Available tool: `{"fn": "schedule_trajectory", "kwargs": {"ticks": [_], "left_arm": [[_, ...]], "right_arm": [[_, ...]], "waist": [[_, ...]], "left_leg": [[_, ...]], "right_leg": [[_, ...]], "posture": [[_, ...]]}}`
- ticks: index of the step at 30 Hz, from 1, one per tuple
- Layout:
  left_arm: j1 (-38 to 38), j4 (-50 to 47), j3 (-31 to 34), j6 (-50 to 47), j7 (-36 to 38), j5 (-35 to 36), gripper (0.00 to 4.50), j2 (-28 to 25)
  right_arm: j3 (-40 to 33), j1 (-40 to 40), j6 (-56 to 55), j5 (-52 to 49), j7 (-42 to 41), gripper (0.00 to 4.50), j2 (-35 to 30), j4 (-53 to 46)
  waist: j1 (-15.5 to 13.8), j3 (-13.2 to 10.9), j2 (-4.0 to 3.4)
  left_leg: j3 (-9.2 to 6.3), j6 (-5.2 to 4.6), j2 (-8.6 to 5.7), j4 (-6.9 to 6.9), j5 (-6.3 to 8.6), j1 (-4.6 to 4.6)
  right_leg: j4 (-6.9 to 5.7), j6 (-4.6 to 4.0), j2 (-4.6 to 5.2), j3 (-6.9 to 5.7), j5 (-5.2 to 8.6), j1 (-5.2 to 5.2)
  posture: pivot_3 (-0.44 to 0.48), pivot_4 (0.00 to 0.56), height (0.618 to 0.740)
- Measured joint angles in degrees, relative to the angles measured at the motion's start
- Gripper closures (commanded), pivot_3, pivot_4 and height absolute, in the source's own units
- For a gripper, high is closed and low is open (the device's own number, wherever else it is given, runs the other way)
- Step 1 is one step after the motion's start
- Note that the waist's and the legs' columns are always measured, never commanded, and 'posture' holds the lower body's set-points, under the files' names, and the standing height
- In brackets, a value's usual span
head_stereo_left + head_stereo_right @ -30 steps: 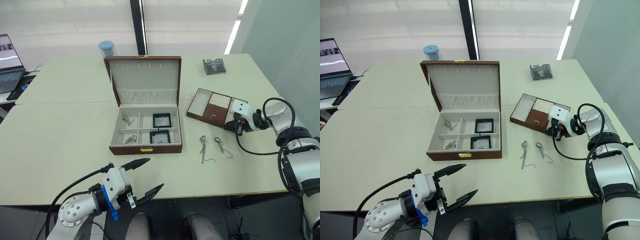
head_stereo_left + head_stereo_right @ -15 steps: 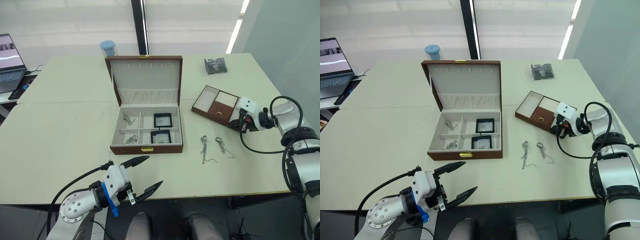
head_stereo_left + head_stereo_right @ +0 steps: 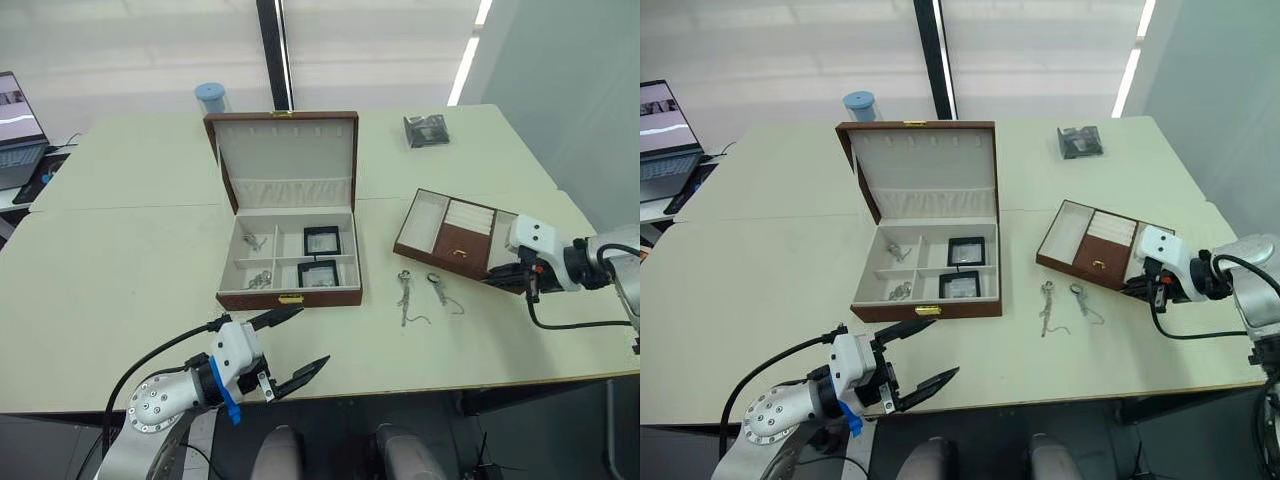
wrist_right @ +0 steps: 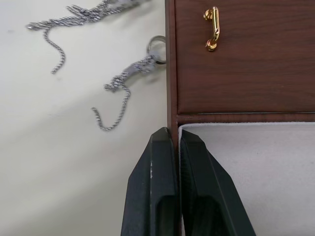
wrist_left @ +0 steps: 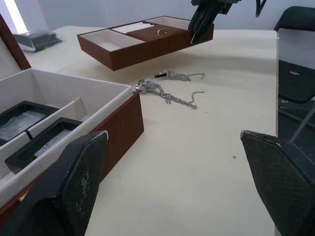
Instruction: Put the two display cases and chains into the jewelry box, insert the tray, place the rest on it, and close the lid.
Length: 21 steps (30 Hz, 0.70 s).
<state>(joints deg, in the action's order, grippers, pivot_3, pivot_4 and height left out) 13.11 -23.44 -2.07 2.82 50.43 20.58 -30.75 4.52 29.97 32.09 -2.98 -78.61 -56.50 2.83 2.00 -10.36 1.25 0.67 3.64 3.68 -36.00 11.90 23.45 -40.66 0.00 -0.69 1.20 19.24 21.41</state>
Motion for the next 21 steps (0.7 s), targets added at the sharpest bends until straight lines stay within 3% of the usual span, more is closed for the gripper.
{"fn": "schedule_trajectory", "kwargs": {"ticks": [8, 21], "left_arm": [[-0.49, 1.05, 0.11, -0.13, -0.04, 0.75, 0.0, 0.26], [7.94, -4.01, 3.83, -1.52, -8.74, 0.84, 0.0, 3.15]], "right_arm": [[-0.25, -3.69, 9.88, -5.55, 1.93, 4.48, -1.56, -16.33], [7.75, 5.77, 11.94, -9.54, 1.68, 4.48, -0.72, -21.21]], "waist": [[-0.16, -0.01, 0.02], [-0.19, -0.03, 0.05]], "left_leg": [[-0.01, 0.0, -0.06, -0.01, 0.0, 0.03], [-0.06, 0.0, -0.01, 0.0, 0.0, 0.04]], "right_leg": [[0.03, 0.01, -0.02, 0.0, 0.01, 0.0], [0.07, 0.01, 0.0, -0.01, 0.01, 0.0]], "posture": [[0.0, 0.15, 0.74], [0.0, 0.15, 0.74]]}}
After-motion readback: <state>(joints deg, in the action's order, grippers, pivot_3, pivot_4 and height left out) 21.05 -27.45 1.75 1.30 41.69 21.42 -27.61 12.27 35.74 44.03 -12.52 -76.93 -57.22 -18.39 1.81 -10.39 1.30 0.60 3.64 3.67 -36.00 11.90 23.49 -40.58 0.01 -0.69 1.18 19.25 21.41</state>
